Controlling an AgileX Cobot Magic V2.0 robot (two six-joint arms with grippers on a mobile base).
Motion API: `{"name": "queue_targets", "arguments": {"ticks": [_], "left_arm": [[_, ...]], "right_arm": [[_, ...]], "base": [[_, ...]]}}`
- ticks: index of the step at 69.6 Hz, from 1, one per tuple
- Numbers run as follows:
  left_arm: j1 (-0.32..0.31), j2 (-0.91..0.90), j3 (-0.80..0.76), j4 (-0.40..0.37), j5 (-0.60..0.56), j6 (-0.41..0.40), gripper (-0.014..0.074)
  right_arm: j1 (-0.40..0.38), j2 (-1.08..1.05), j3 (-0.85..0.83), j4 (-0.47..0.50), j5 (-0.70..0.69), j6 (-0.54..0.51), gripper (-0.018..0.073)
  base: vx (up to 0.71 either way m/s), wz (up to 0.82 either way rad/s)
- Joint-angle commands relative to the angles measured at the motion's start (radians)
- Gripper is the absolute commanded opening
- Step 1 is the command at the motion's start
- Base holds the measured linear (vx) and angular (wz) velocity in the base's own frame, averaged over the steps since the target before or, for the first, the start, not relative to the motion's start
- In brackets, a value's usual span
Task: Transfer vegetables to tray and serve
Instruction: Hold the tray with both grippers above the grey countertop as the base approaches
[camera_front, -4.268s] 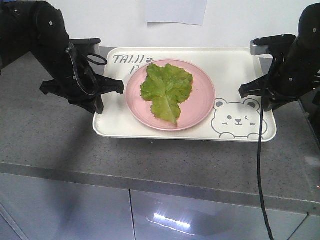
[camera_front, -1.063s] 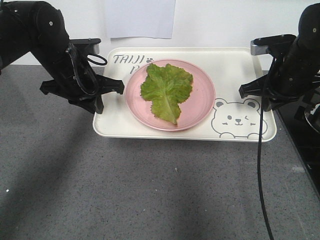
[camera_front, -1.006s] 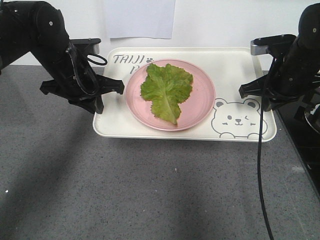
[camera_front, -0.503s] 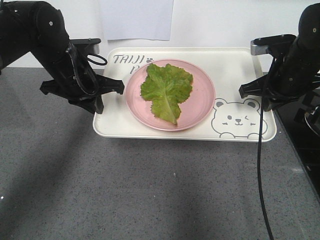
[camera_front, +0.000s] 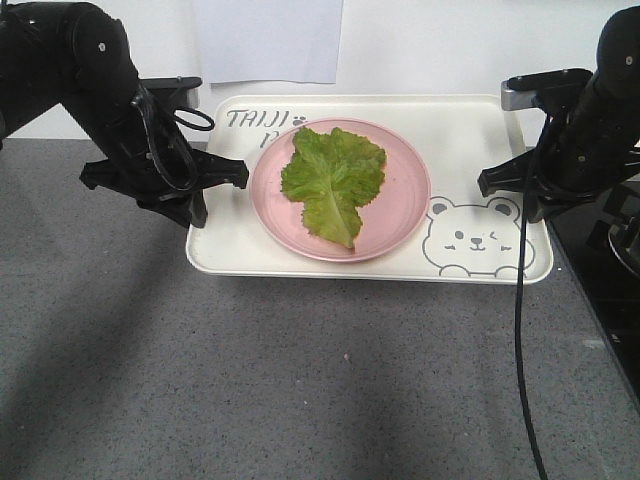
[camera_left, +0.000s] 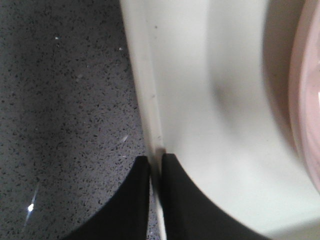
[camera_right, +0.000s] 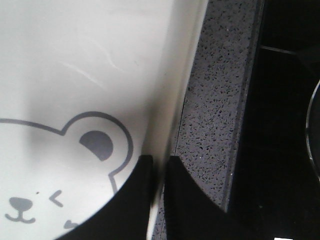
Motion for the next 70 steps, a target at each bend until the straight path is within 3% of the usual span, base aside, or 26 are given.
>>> {"name": "queue_targets", "arguments": {"ticks": [1, 70], "left_arm": [[-0.011, -0.069, -0.038, -0.037, -0.009, 0.025, -0.0006], [-0.011, -0.069, -0.038, -0.037, -0.009, 0.025, -0.0006]], "right_arm": [[0.003, -0.054, -0.027, -0.018, -0.042, -0.042, -0.0008], [0.003, -0.054, -0.027, -0.018, -0.042, -0.042, -0.0008]], "base": [[0.03, -0.02], [0.02, -0.02]]}}
